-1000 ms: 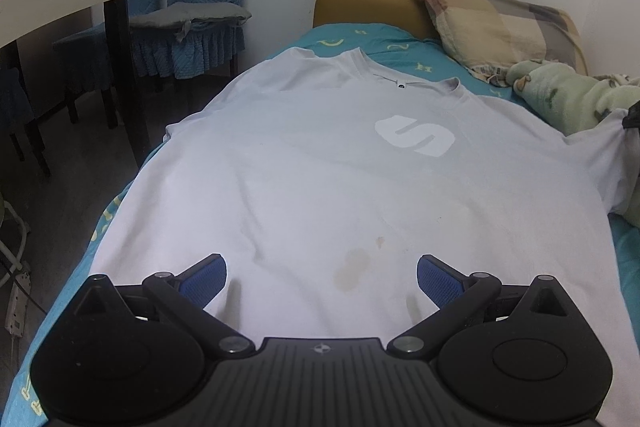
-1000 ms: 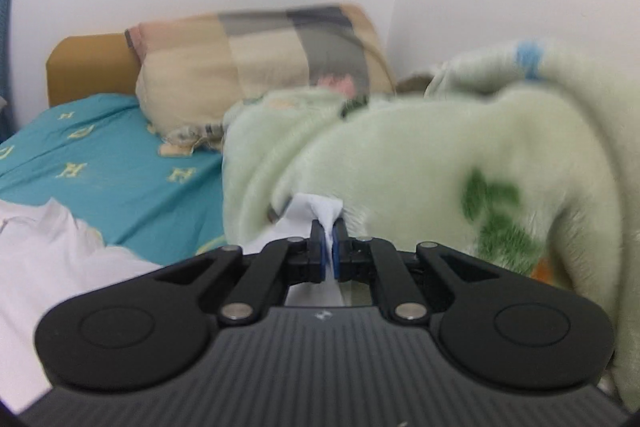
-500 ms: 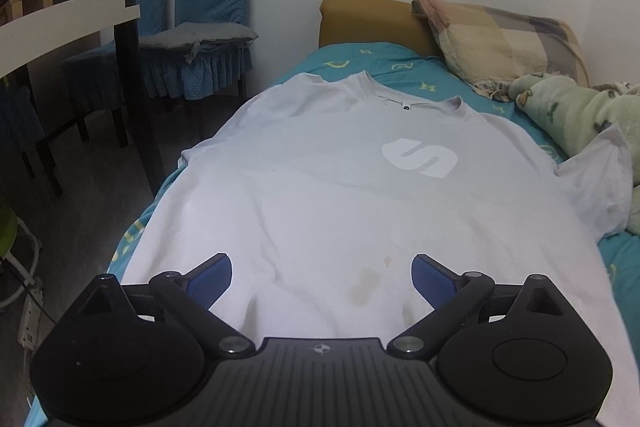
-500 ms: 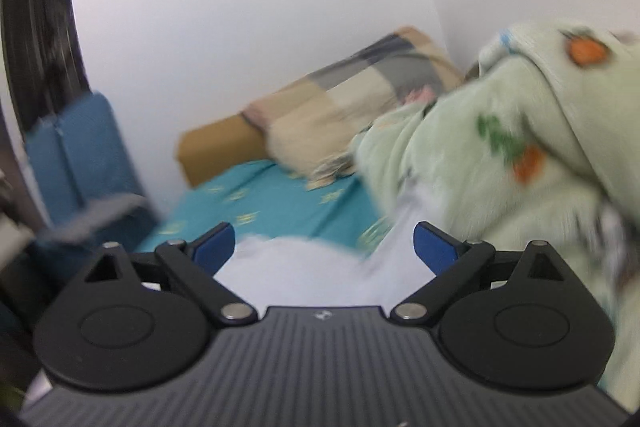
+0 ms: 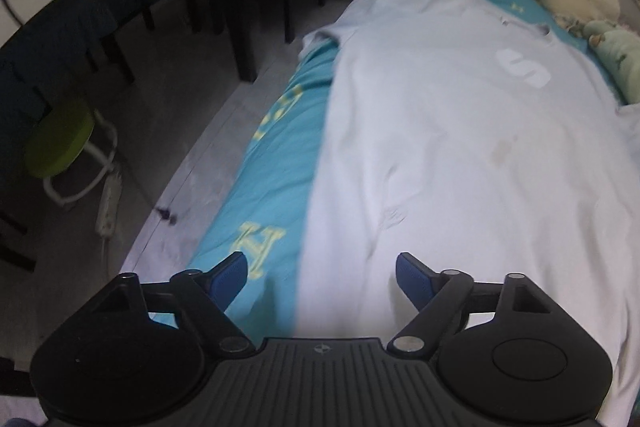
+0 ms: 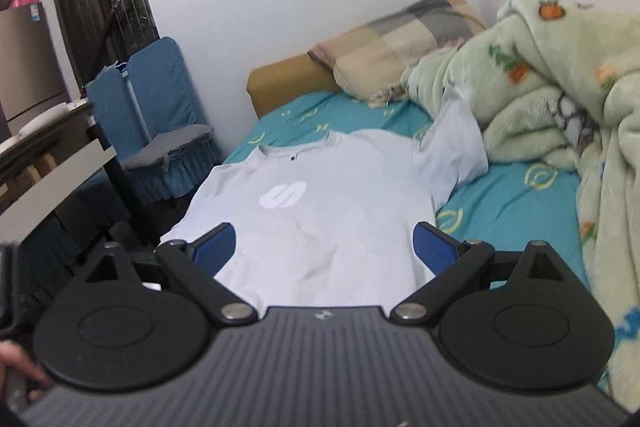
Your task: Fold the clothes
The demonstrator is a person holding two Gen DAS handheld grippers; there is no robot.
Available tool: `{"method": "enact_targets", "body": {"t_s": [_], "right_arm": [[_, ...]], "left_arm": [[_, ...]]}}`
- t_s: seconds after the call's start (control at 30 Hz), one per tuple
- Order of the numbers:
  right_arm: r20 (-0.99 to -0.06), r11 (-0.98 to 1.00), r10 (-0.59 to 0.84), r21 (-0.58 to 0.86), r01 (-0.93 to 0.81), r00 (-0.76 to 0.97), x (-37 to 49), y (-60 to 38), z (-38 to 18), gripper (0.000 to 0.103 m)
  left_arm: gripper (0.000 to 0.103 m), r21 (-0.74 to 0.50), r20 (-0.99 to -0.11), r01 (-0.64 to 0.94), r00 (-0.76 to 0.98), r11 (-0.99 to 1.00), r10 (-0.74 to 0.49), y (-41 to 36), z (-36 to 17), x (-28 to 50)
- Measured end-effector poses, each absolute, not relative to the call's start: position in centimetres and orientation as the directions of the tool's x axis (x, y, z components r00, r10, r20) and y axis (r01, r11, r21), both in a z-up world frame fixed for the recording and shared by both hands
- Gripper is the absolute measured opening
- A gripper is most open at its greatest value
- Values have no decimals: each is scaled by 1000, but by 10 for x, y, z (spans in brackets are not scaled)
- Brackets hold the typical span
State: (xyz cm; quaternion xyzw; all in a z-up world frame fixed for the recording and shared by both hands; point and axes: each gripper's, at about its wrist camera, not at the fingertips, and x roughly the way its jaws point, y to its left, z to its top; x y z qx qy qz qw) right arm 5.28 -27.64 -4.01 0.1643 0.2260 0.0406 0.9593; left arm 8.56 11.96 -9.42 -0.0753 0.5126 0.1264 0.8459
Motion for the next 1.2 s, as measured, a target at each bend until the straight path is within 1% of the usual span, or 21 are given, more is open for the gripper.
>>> {"method": "enact_targets", "body": {"t_s": [0.07, 0.13, 0.27, 0.33, 0.37, 0.4, 0.47, 0.5, 0.53, 0.63, 0.73, 0.83, 0.93, 0.97, 1.0, 1.03, 1.07, 1.1, 1.13, 1.2], "right_arm": [[-437, 933, 156, 360, 13, 886, 59, -279, -45, 97], [-461, 924, 162, 382, 31, 873, 64, -282, -51, 97], [-491, 912, 175, 407, 47, 854, 68, -285, -61, 97], [-501, 912, 177, 408, 51, 847, 68, -286, -63, 97], [-506, 911, 178, 408, 53, 844, 69, -286, -64, 97], [-511, 911, 179, 409, 55, 841, 69, -287, -65, 97], [-513, 912, 178, 406, 54, 840, 69, -287, -65, 97], [-513, 913, 178, 404, 53, 840, 69, -287, -65, 97], [-513, 914, 178, 402, 52, 840, 68, -287, -65, 97], [-514, 917, 177, 396, 49, 839, 68, -286, -64, 97], [-513, 921, 177, 387, 42, 840, 69, -285, -64, 97], [-512, 932, 178, 361, 23, 840, 71, -279, -62, 97], [-508, 943, 176, 334, 4, 843, 70, -274, -60, 97], [-506, 946, 174, 324, 0, 845, 69, -273, -60, 97], [-504, 949, 171, 315, -5, 847, 68, -272, -59, 97], [-502, 952, 168, 306, -8, 849, 67, -271, -59, 97], [-499, 954, 164, 298, -9, 851, 67, -270, -58, 97], [-495, 956, 160, 292, -10, 854, 67, -270, -58, 97], [-488, 958, 155, 287, -10, 859, 68, -269, -58, 97], [-476, 961, 145, 276, -9, 867, 69, -268, -57, 97]], "left_arm": [[74, -23, -900, -301, 421, 953, 111, 130, -92, 77], [73, -43, -910, -298, 405, 954, 86, 133, -92, 71], [67, -24, -933, -191, 357, 981, 47, 102, -102, 73], [55, -1, -951, -152, 307, 988, 46, 87, -115, 80], [44, 13, -959, -141, 280, 990, 52, 84, -120, 84], [28, 17, -964, -151, 259, 988, 56, 86, -122, 85], [8, 2, -971, -177, 234, 984, 44, 95, -122, 86], [4, -16, -973, -193, 229, 981, 29, 102, -119, 86], [3, -34, -974, -208, 224, 978, 13, 109, -115, 85], [2, -61, -976, -238, 220, 969, -8, 130, -100, 80], [2, -14, -979, -275, 198, 961, 43, 152, -86, 79], [1, 9, -981, -251, 186, 968, 57, 157, -81, 79], [3, 38, -967, -178, 240, 983, 81, 135, -74, 79], [11, 49, -955, -159, 282, 986, 93, 128, -69, 79], [21, 60, -941, -141, 323, 988, 103, 121, -64, 79], [25, 71, -924, -123, 365, 990, 112, 114, -58, 79], [34, 68, -901, -104, 420, 992, 105, 105, -50, 79], [42, 65, -875, -84, 473, 994, 97, 97, -42, 80], [45, 64, -847, -63, 525, 996, 88, 89, -34, 80], [64, 65, -779, -24, 623, 998, 66, 70, -16, 81]]}}
